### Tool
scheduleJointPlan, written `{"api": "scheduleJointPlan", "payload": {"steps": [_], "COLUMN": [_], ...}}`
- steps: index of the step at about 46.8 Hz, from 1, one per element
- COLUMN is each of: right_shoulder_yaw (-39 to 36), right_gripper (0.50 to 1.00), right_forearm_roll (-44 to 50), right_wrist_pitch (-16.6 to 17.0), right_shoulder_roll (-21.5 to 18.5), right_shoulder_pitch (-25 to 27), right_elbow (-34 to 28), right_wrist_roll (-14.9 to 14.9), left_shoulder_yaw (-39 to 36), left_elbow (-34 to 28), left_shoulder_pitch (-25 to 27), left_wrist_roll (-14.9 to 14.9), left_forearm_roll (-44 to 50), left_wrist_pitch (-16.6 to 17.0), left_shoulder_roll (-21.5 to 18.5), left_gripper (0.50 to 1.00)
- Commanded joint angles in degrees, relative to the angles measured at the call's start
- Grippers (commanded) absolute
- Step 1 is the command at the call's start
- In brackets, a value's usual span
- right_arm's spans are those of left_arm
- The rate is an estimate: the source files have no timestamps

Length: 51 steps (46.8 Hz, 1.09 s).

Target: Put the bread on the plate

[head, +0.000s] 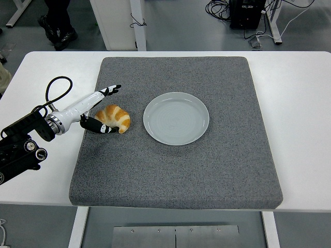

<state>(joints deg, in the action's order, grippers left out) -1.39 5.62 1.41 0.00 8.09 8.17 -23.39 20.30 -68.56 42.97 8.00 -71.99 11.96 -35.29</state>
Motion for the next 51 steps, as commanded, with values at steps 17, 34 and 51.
{"api": "scheduleJointPlan", "payload": {"steps": [17,34,51], "right_shoulder_yaw": [-0.02,0.07,-0.02], "right_gripper": [1.0,1.0,1.0], "right_forearm_roll": [0.0,0.0,0.0], "right_wrist_pitch": [0.0,0.0,0.0], "right_shoulder_roll": [0.0,0.0,0.0], "right_shoulder_pitch": [0.0,0.0,0.0], "right_elbow": [0.0,0.0,0.0], "right_wrist_roll": [0.01,0.01,0.01], "left_shoulder_yaw": [0.0,0.0,-0.08], "left_elbow": [2.2,2.73,2.82], "left_shoulder_pitch": [-0.08,-0.08,-0.08], "left_wrist_roll": [1.76,2.29,4.66], "left_forearm_roll": [-0.08,0.18,0.71], "left_wrist_pitch": [0.61,0.61,0.08], "left_shoulder_roll": [1.28,1.28,1.28], "left_gripper": [0.931,0.703,0.5]}}
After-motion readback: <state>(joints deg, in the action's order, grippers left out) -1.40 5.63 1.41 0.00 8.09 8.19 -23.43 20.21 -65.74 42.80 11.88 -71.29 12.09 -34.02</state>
